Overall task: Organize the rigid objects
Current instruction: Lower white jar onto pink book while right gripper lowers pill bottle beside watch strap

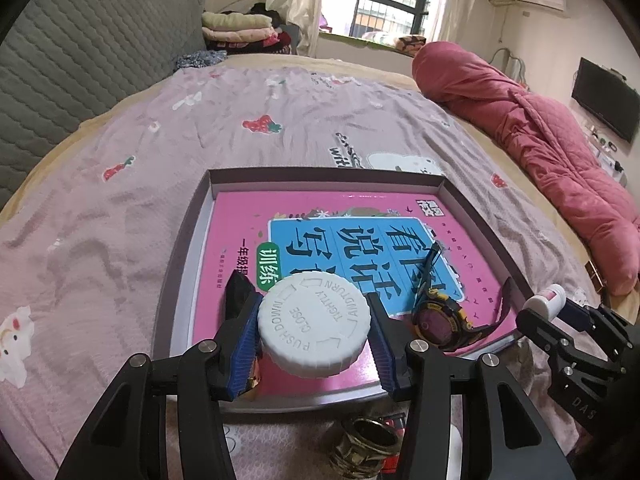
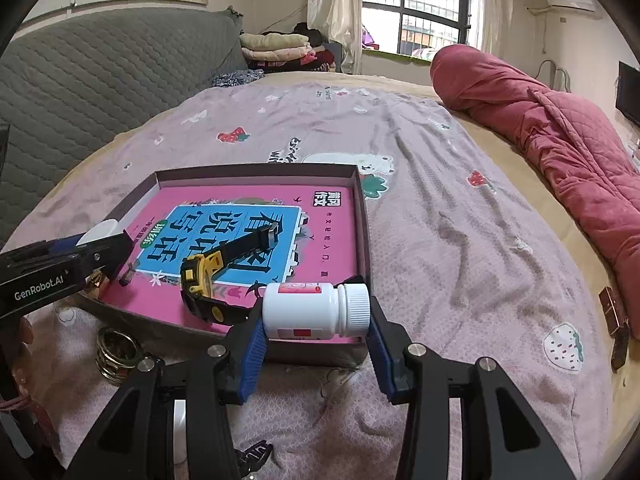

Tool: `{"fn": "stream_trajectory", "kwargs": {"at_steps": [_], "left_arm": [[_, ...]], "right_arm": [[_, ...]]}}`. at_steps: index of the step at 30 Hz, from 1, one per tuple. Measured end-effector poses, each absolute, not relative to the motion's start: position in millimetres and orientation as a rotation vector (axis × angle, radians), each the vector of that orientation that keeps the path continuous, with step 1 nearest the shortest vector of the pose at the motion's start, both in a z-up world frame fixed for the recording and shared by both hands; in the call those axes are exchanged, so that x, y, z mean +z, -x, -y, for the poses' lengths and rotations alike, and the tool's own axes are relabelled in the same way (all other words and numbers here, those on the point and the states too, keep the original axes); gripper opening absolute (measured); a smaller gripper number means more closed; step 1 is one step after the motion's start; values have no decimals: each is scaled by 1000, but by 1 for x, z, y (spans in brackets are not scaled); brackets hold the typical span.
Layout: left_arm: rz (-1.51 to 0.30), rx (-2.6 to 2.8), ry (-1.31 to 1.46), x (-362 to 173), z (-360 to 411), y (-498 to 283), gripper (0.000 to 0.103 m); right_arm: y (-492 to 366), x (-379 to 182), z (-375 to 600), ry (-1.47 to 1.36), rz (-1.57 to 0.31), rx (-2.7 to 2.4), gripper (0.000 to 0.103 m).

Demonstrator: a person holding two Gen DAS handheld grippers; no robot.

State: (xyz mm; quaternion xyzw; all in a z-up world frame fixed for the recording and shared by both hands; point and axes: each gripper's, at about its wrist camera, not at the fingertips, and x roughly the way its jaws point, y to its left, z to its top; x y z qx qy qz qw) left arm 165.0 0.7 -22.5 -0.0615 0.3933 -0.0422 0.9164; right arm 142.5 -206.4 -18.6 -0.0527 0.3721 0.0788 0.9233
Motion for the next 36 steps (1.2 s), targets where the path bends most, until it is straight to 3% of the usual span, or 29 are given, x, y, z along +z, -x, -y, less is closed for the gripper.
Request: {"fn": "stream_trajectory", "kwargs": {"at_steps": [36], "left_arm": [[-854, -115, 83, -52, 6, -176, 52]], "right_arm": [[-165, -32, 189, 144, -835, 197, 46]]}}
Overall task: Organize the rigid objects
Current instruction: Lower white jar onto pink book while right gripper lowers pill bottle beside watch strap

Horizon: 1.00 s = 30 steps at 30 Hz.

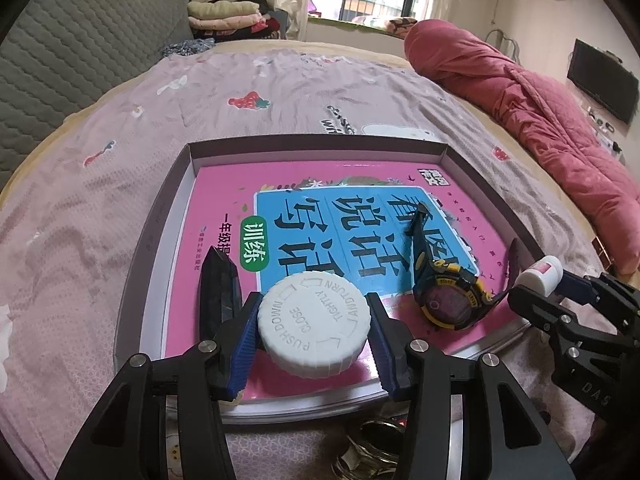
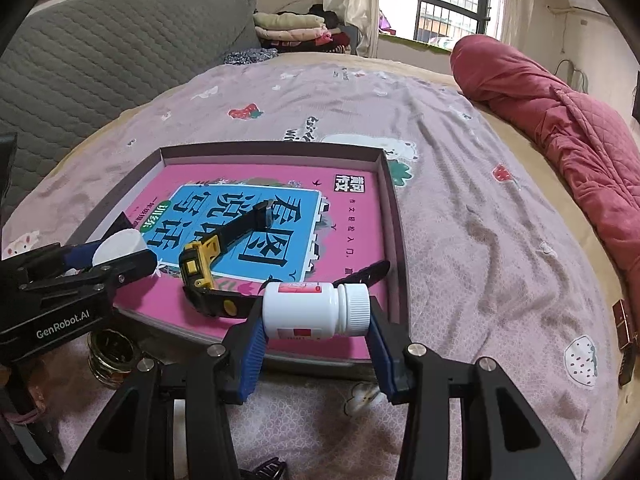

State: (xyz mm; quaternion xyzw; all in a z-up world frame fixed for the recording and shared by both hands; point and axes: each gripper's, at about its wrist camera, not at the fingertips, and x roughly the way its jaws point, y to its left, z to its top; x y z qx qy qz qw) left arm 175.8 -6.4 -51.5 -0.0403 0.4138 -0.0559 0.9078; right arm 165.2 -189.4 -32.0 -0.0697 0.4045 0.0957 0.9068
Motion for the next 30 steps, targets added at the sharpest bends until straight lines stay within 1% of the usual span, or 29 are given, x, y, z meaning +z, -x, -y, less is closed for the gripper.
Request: {"fn": "stream_trajectory", "kwargs": {"at_steps": [5, 11, 30], "left_arm": [[-851, -111, 63, -53, 9, -176, 52], [-848, -114, 50, -54, 10, -174, 52], [-882, -111, 83, -60, 4, -176, 52]], "right_arm": [[-166, -33, 188, 157, -846, 194, 46], [-163, -32, 179, 260, -838, 161, 46], [-164, -31, 195, 164, -851, 163, 46]]}}
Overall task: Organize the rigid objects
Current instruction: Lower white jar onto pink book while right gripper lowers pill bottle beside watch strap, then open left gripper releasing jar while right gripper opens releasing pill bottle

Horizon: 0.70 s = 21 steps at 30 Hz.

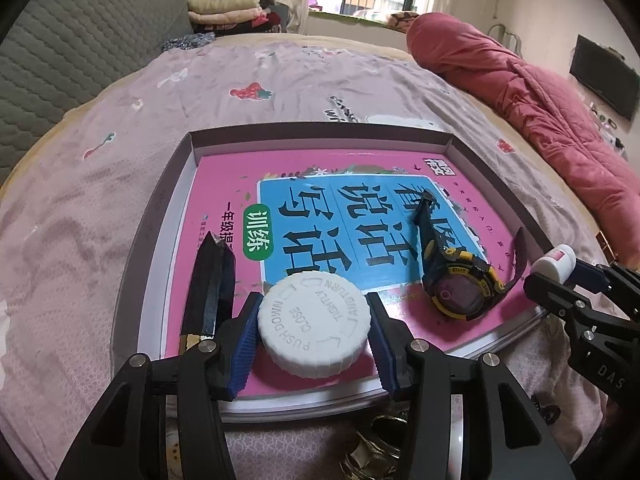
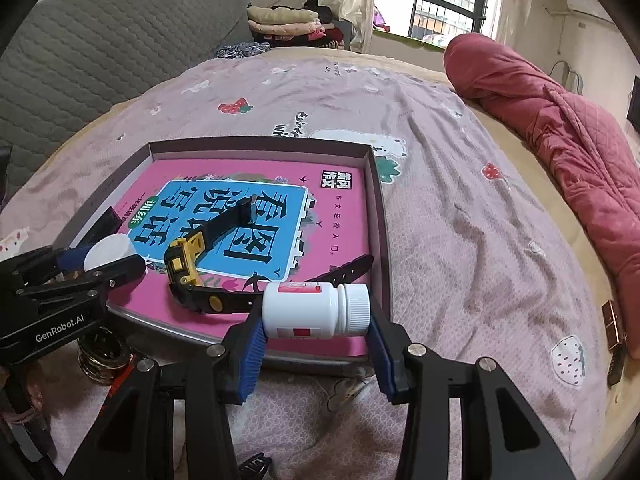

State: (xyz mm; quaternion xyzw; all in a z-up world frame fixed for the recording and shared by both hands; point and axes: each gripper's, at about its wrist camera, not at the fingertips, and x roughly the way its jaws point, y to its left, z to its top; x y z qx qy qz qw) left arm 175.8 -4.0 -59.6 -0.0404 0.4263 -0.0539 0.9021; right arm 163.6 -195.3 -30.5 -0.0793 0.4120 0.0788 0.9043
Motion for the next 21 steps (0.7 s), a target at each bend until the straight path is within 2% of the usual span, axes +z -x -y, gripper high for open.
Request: {"fn": "stream_trajectory", "kwargs": {"at_steps": [21], "left_arm": [[-888, -80, 85, -50, -6, -162, 54]], "right_arm": [[-156, -24, 196, 150, -817, 184, 46]]}}
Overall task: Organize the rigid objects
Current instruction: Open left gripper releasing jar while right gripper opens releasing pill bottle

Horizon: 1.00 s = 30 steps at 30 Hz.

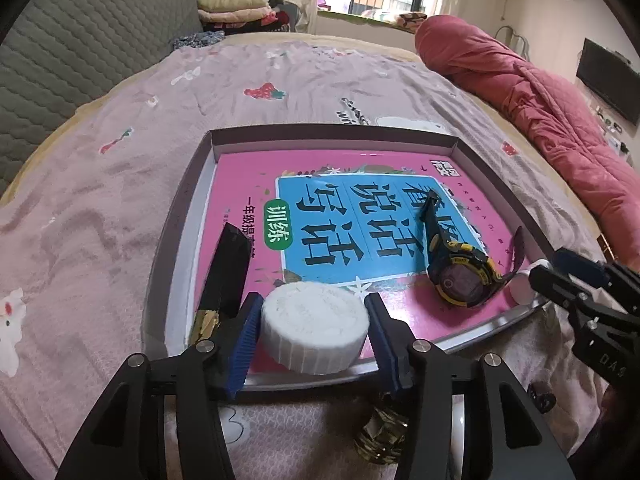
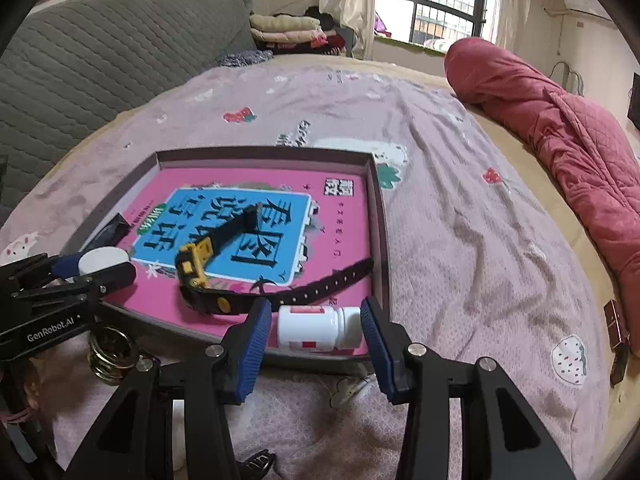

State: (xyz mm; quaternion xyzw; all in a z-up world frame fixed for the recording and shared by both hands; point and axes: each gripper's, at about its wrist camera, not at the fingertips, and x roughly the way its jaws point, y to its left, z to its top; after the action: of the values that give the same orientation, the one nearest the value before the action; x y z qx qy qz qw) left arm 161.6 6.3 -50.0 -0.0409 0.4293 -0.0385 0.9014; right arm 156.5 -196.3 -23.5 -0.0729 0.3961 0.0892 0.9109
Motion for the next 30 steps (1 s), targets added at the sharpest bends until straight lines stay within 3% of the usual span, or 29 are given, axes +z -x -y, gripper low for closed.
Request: {"fn": "stream_trajectory", "kwargs": {"at_steps": [30], "left_arm": [[-848, -73, 79, -24, -6, -132, 60]], "right_arm": [[-146, -7, 206, 94, -757, 216, 48]]}}
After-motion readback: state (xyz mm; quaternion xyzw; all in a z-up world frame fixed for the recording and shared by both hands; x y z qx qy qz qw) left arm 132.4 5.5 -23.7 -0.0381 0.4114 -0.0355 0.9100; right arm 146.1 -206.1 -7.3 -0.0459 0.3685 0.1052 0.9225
